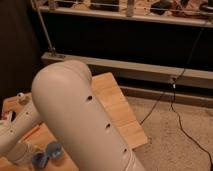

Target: Place the white sponge in the ceramic bowl

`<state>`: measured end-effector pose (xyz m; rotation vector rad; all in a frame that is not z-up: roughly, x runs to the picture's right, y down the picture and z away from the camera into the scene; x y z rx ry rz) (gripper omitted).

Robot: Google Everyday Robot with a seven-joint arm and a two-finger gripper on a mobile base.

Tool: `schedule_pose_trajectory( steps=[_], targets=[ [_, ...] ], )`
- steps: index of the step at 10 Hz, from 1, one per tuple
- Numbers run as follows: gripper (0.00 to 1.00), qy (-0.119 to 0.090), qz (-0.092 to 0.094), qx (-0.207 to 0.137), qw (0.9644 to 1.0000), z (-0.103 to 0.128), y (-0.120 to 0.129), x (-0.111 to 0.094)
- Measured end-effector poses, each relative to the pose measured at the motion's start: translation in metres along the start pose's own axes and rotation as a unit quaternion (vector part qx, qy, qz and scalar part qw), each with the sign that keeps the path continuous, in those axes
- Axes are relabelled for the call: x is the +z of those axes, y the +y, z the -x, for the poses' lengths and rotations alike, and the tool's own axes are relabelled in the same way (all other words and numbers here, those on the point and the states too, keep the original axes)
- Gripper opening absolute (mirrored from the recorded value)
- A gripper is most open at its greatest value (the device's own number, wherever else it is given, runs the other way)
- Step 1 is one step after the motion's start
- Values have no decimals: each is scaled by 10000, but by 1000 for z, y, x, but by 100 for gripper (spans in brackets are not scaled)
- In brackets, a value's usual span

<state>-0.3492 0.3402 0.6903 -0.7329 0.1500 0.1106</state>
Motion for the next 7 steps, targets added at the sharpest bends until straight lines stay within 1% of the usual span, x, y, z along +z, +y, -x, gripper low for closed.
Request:
schedule_pose_trajectory(
  steps=[1, 3, 7],
  targets=[
    [65, 38, -64, -14, 10000, 0, -8, 1],
    [65, 32, -65, -7, 10000, 2, -10, 3],
    [65, -120, 60, 125, 9998, 9, -10, 13]
  ],
)
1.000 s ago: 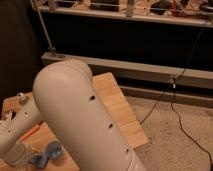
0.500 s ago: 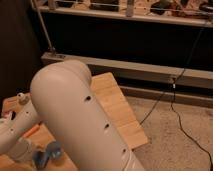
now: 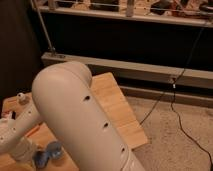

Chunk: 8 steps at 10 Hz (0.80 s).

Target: Place the white sponge in the ceramic bowl

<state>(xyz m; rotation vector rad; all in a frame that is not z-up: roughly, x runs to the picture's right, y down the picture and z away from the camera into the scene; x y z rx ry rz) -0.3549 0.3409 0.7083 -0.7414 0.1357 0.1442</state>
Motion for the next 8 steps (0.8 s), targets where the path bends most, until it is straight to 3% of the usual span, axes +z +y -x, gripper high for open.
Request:
schedule_pose_trajectory(
  steps=[1, 5, 6, 7, 8],
  targets=[
    [60, -14, 2, 6, 10000, 1, -1, 3],
    [20, -34, 111, -96, 9999, 9, 6, 15],
    [12, -105, 61, -185, 9998, 19, 4, 10],
    [2, -246, -65, -363, 9990, 42, -1, -13],
    [0, -336, -224, -510, 9979, 59, -11, -38]
  ],
)
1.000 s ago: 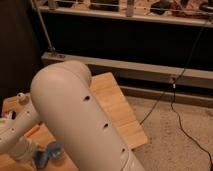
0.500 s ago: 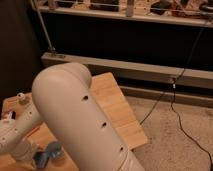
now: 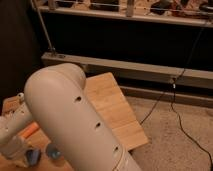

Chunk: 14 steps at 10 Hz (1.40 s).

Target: Place the white sponge in the ceramic bowl

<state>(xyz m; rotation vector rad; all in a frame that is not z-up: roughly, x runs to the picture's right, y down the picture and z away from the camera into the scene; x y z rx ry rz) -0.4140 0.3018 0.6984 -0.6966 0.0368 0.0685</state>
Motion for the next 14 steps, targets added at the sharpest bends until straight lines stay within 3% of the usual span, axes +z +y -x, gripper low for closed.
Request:
schedule_pose_trajectory(
  steps=[1, 3, 5, 7, 9, 11, 14],
  targets=[
    [0, -46, -147, -120, 9998, 14, -17, -22],
    [0, 68, -286, -211, 9993, 18, -51, -44],
    [0, 296, -210, -142, 9992, 3, -71, -44],
    [0, 510, -85, 280, 9983, -32, -101, -39],
    [0, 473, -76, 662, 9967, -50, -131, -41],
    [0, 352, -124, 842, 9958, -54, -156, -50],
    [0, 416, -257, 957, 9942, -66, -185, -66]
  ],
)
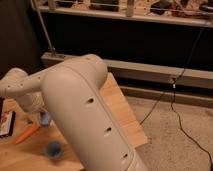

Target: Place the white sponge in the ceramic bowl

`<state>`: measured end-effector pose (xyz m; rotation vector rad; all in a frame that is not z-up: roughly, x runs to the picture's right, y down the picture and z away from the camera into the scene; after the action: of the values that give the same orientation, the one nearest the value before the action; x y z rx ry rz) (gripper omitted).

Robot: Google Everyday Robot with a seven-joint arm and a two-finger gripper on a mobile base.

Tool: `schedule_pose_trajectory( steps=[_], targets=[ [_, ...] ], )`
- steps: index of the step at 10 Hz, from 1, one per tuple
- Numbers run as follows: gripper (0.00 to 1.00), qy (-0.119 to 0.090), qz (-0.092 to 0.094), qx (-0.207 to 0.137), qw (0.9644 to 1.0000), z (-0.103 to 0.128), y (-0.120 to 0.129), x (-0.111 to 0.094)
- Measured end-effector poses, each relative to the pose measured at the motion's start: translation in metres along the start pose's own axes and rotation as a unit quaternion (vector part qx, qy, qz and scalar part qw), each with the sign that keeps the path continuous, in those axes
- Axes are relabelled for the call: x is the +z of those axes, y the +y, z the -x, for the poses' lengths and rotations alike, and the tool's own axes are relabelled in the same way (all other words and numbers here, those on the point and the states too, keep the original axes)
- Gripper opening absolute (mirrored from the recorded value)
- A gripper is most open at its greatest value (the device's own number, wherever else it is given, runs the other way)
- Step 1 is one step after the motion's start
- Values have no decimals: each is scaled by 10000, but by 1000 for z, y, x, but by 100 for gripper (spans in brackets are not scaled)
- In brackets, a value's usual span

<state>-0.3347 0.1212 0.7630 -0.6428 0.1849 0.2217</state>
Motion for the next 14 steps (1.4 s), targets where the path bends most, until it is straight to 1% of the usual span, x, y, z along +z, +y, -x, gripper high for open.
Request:
schedule_pose_trajectory(
  steps=[1, 4, 5, 7, 8, 9, 11, 12, 14],
  targets=[
    [0, 31, -39, 54, 10000, -5, -8, -3],
    [0, 222, -153, 237, 9994, -30, -34, -8],
    [0, 310, -208, 335, 9987, -44, -46, -11],
    [0, 422, -288, 448, 9977, -62, -63, -15],
    [0, 441, -318, 501, 9973, -68, -69, -17],
    [0, 400, -320, 574, 9970, -74, -76, -17],
    [0, 122, -255, 708, 9971, -76, -83, -14],
    [0, -27, -178, 782, 9968, -79, -85, -8],
    [0, -2, -99, 818, 9966, -90, -85, 0]
  ],
)
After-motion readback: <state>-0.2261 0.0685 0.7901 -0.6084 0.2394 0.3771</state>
